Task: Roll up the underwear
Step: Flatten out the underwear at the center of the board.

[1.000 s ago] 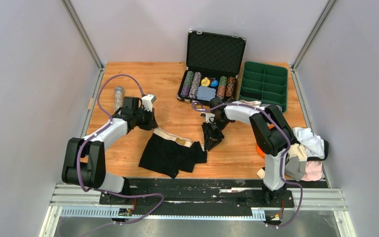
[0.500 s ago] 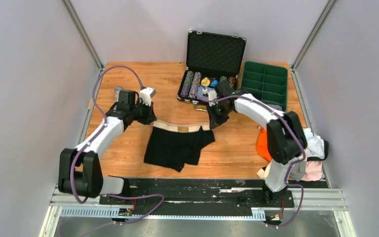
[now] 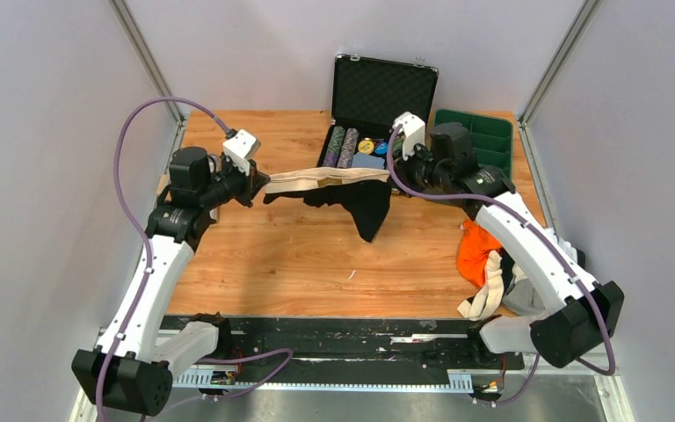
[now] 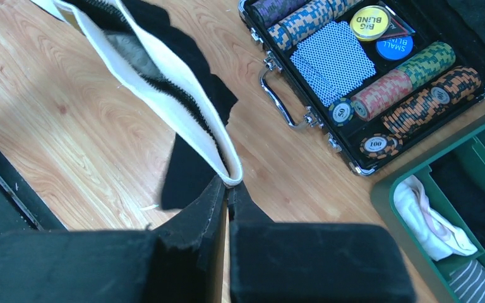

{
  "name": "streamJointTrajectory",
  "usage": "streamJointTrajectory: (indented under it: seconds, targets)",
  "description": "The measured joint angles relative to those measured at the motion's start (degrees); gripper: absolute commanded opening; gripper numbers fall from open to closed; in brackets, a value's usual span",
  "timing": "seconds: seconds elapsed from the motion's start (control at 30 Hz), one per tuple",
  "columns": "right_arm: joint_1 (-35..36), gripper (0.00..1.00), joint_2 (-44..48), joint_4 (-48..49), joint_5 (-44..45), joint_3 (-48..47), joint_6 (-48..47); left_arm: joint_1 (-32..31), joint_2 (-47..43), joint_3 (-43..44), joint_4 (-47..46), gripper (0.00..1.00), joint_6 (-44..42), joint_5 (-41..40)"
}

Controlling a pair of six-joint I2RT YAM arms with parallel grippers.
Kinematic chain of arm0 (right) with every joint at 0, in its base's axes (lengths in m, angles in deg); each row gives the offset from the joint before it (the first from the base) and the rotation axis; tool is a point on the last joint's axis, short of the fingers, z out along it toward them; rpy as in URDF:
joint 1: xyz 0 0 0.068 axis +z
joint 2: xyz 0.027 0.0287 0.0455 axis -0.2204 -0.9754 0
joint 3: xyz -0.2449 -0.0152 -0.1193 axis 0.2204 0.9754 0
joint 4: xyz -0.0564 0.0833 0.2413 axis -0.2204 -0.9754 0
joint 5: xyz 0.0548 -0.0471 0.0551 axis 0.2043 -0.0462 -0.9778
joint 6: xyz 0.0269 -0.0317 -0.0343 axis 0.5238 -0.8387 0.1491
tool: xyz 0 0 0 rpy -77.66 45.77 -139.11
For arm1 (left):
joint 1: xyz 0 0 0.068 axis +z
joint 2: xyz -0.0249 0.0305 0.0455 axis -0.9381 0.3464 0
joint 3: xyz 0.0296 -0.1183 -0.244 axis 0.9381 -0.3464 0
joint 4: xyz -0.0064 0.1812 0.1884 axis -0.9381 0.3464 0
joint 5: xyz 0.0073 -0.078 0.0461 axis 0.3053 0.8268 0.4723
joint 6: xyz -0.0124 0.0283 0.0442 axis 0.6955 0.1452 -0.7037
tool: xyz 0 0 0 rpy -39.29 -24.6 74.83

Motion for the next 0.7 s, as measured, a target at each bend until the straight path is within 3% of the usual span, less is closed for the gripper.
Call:
streamJointTrajectory:
  seconds: [0.27,0.47,0.7]
  targets:
    - [1.86,0.00,9.99,-0.13,-0.15,5.01,-0.72,0.00,-6.71,0.70,5.62,0.00,-1.55,0.26]
    - [3.13,0.00,17.73,-3.06,-3.56,5.07,3.76,0.00,-12.20,0.94,10.19,0.00,-1.36,1.99]
    - [2.14,0.00,15.30,-5.84,-5.64,7.50,9.35,0.00,-9.40,-0.15,11.10,0.00,1.66,2.95]
